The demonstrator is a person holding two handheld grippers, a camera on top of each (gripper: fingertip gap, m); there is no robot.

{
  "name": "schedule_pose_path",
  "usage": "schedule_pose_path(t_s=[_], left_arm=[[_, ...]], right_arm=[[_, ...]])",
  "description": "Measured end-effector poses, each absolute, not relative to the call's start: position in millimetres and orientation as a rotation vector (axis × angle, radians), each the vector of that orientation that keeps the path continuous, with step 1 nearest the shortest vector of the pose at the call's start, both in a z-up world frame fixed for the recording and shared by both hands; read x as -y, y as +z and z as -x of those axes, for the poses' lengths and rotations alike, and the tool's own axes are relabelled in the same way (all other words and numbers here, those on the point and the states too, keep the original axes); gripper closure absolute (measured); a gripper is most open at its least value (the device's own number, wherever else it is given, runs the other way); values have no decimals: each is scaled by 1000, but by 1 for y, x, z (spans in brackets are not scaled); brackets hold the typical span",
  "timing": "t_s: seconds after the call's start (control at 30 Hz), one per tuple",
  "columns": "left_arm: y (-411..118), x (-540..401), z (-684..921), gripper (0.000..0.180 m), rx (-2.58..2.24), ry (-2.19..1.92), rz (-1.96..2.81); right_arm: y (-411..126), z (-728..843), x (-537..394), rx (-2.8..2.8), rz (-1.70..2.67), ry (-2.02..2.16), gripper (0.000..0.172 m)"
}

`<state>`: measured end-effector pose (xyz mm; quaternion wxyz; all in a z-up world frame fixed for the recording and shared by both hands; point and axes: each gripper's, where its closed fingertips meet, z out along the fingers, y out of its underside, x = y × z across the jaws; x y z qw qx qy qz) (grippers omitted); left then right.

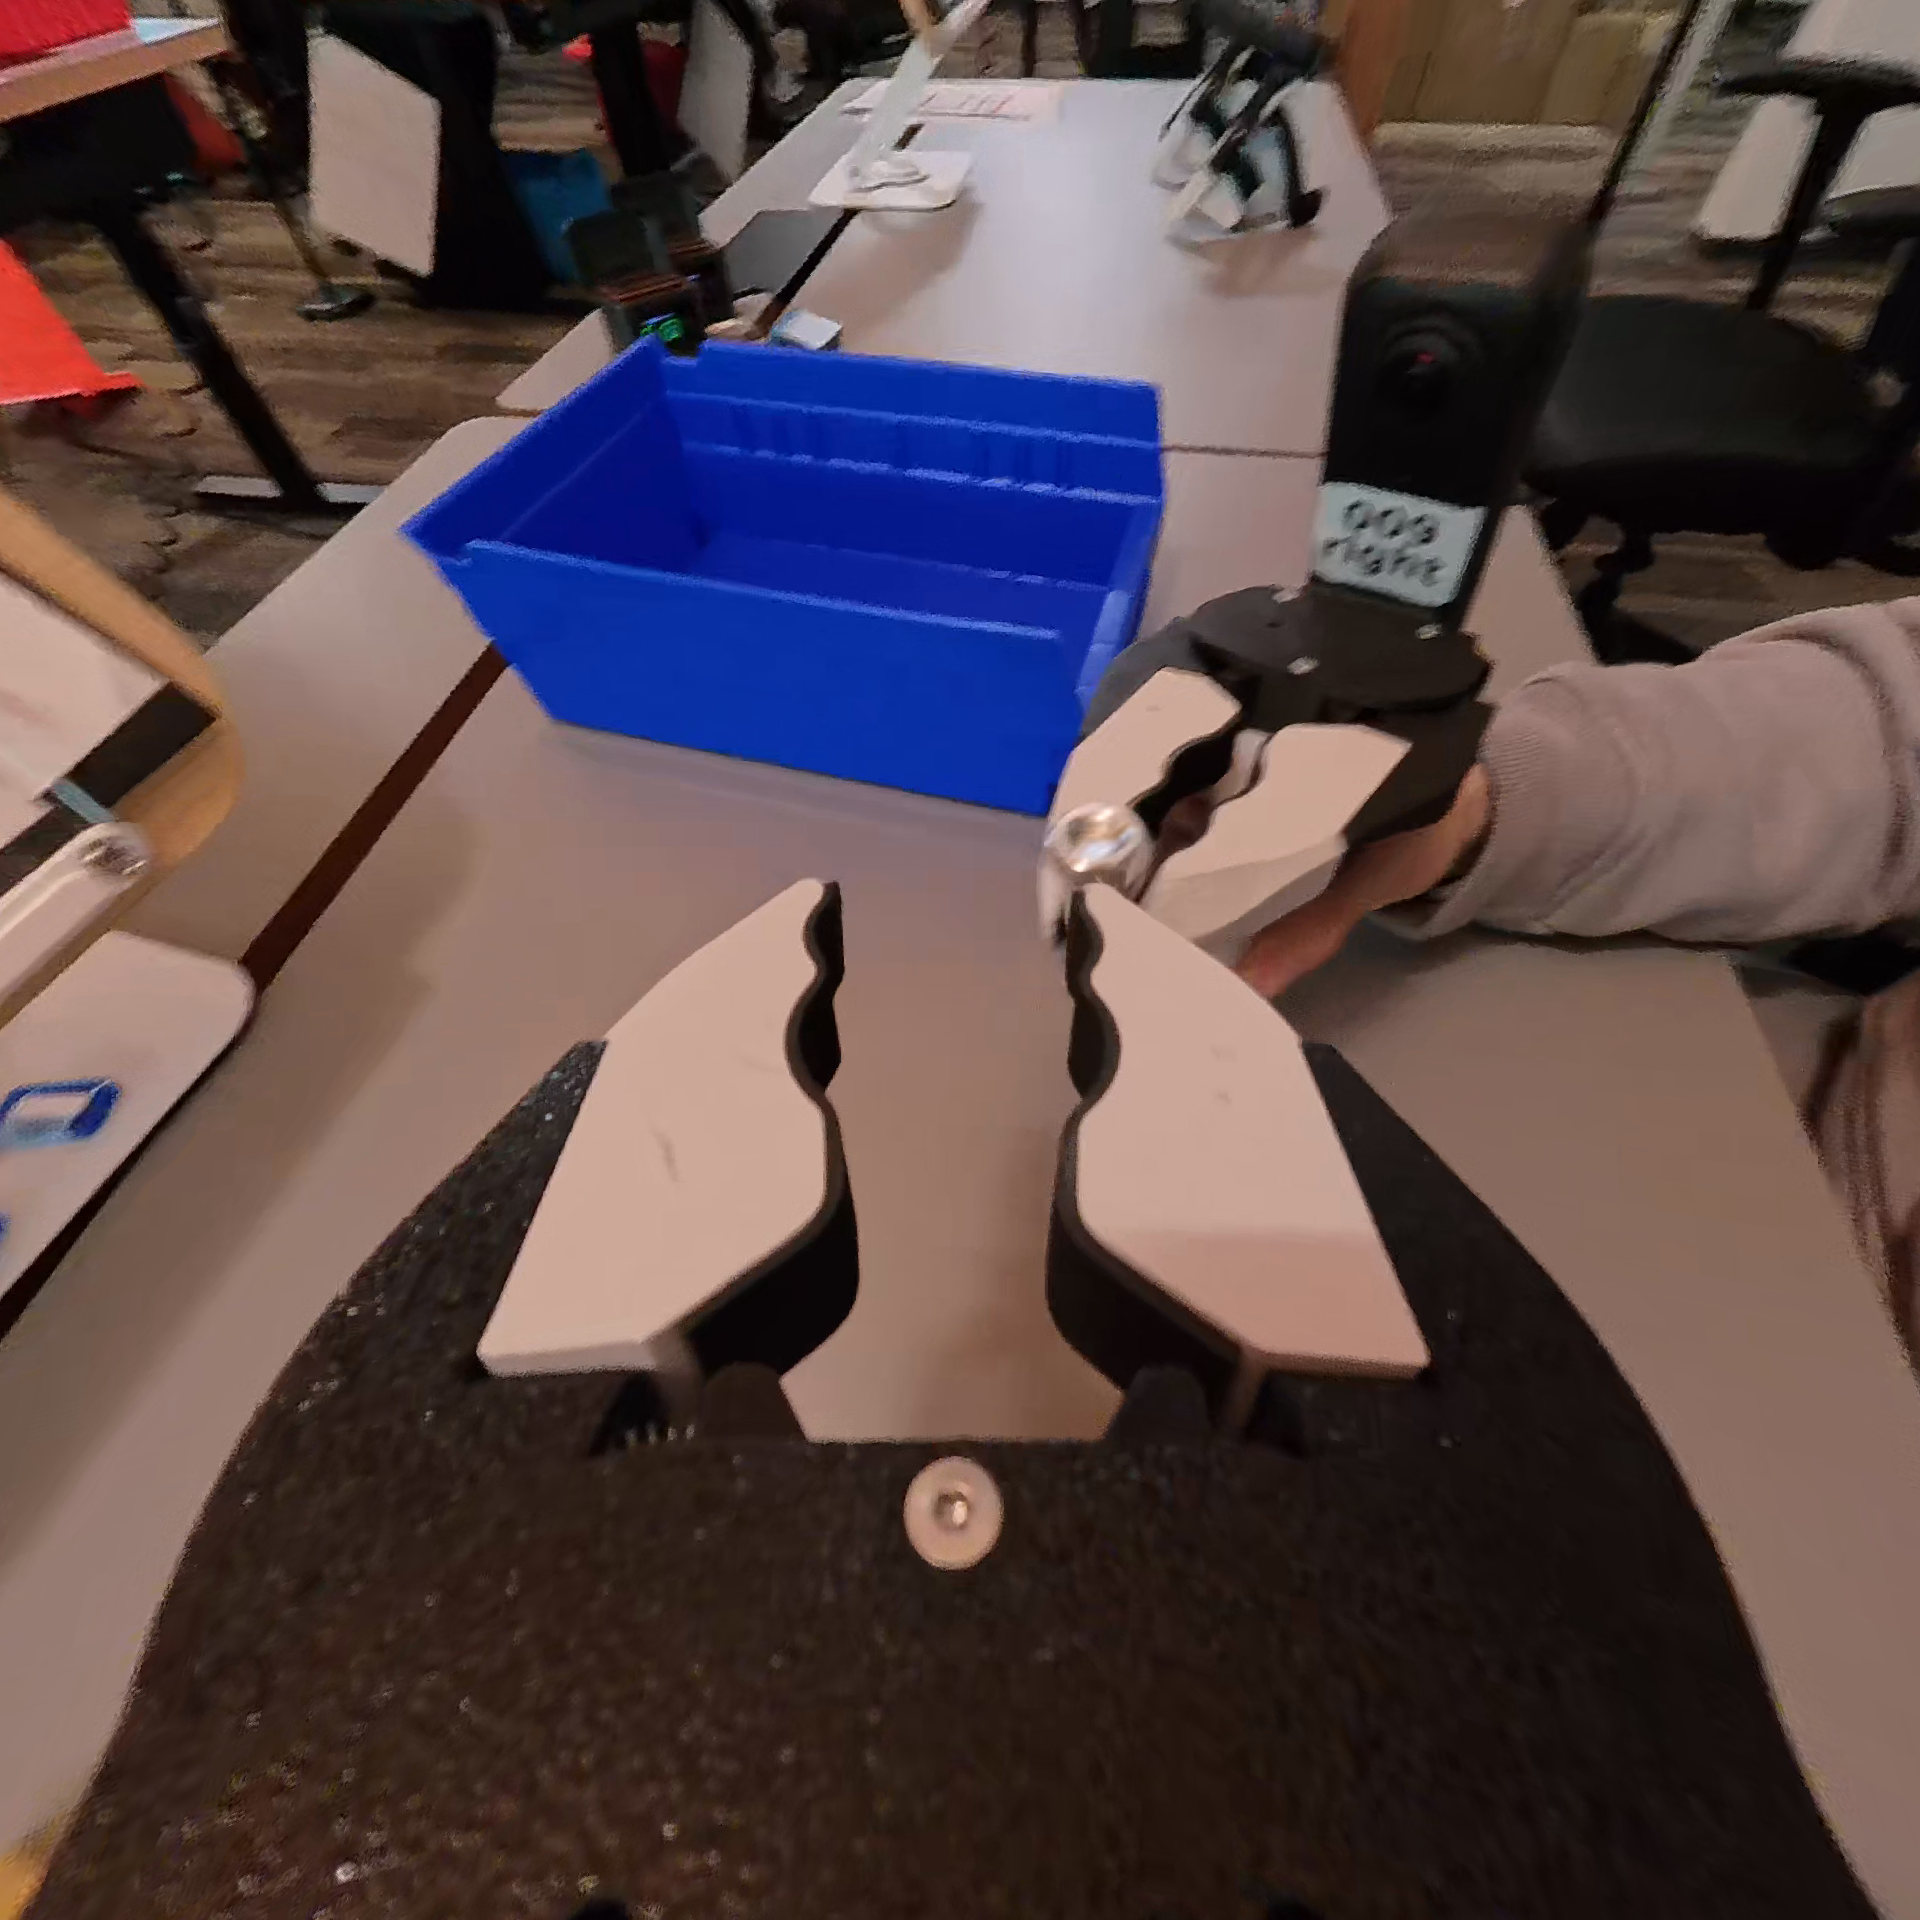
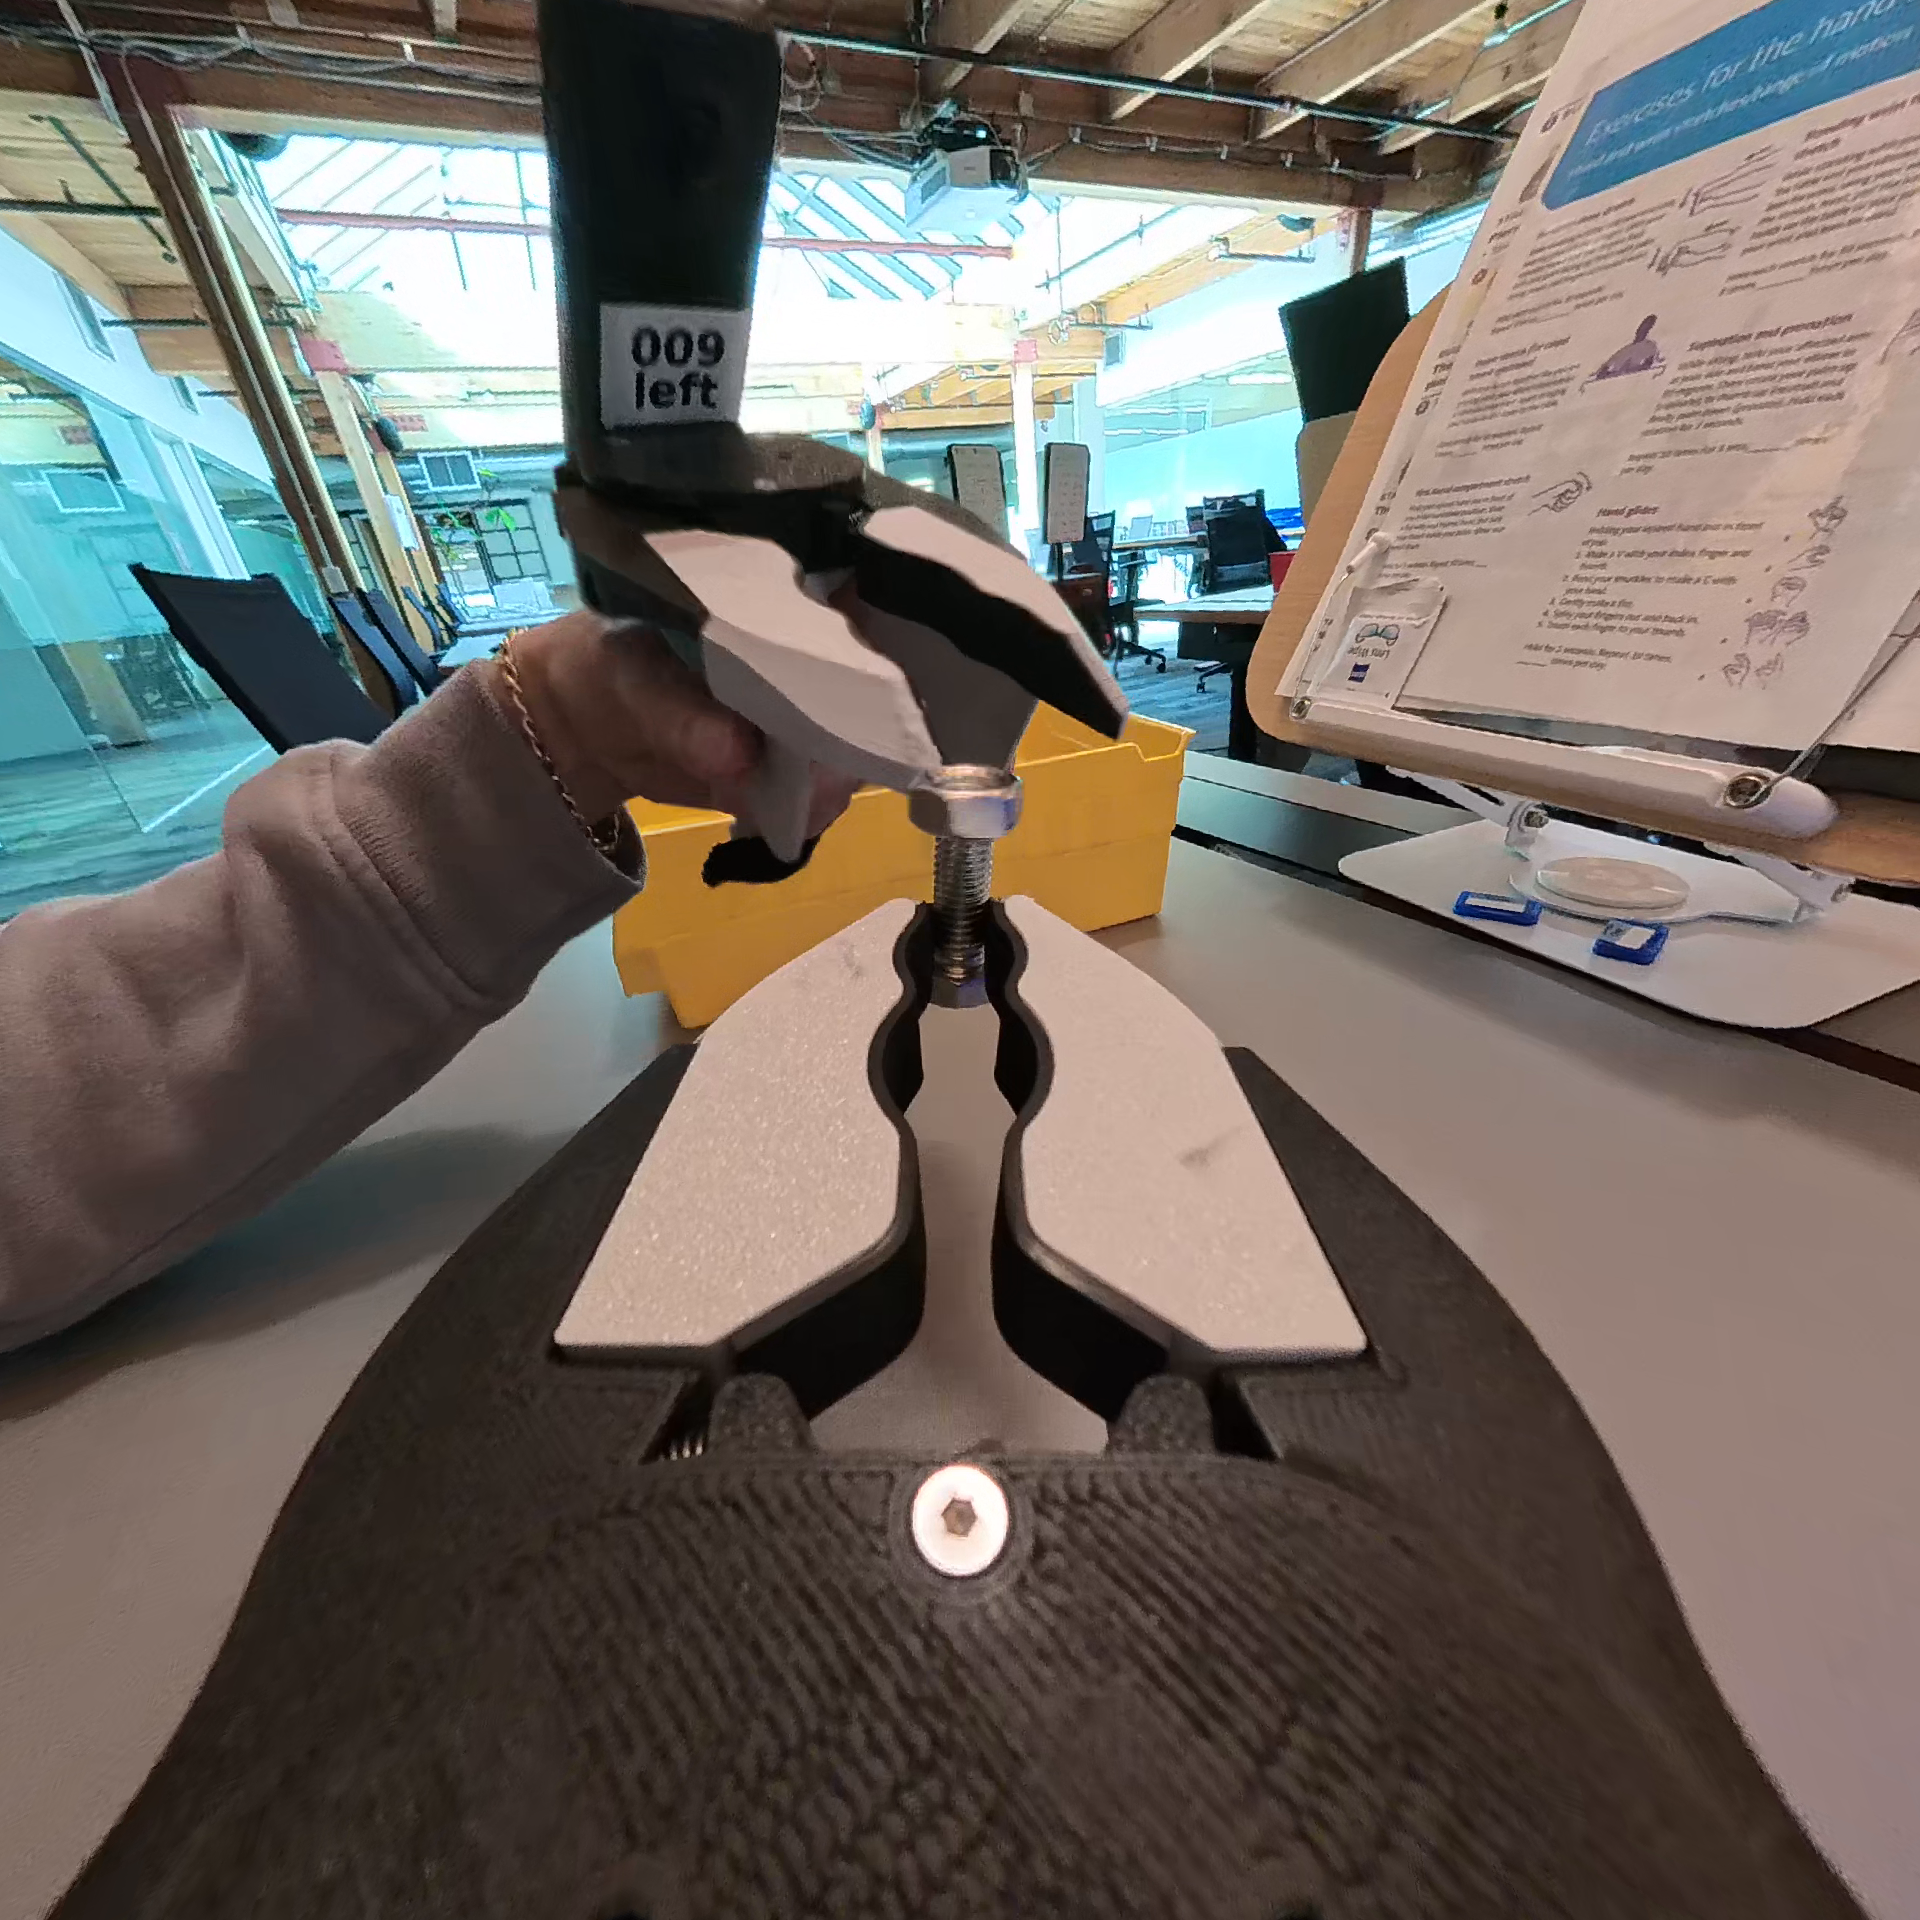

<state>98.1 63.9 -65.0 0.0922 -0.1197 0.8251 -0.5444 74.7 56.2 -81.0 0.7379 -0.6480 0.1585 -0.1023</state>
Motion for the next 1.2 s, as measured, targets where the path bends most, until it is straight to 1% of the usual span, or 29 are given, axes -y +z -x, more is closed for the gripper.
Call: schedule_pose_path(t_s=[0.07,0.23,0.37,0.43,0.5,0.53,0.63,0.73,0.87,0.97,1.07,1.2], left_arm=[[-66,-70,-100,139,-2449,-1603,378],[-50,-50,-82,136,-2442,-1788,283],[-61,-47,-89,135,-2460,-1719,310],[-61,-52,-95,132,-2446,-1720,360],[-67,-64,-108,135,-2422,-1638,438],[-70,-68,-110,134,-2430,-1604,455],[-63,-62,-102,129,-2431,-1701,426],[-53,-46,-89,130,-2439,-1805,351],[-65,-41,-91,129,-2472,-1726,350],[-64,-48,-96,127,-2452,-1736,390],[-64,-64,-111,131,-2397,-1670,476],[-55,-59,-102,129,-2397,-1773,445]], right_arm=[[-79,-75,-55,-351,1411,-218,163],[-81,-75,-57,-357,1418,-217,163],[-79,-74,-57,-357,1406,-202,163],[-79,-76,-55,-365,1403,-203,163],[-78,-76,-54,-367,1397,-198,163],[-77,-76,-54,-368,1395,-201,163],[-79,-76,-55,-370,1404,-208,163],[-80,-76,-56,-372,1408,-209,163],[-77,-76,-54,-374,1389,-202,163],[-76,-78,-52,-383,1381,-201,163],[-74,-79,-50,-388,1369,-196,163],[-76,-78,-52,-386,1378,-189,163]])
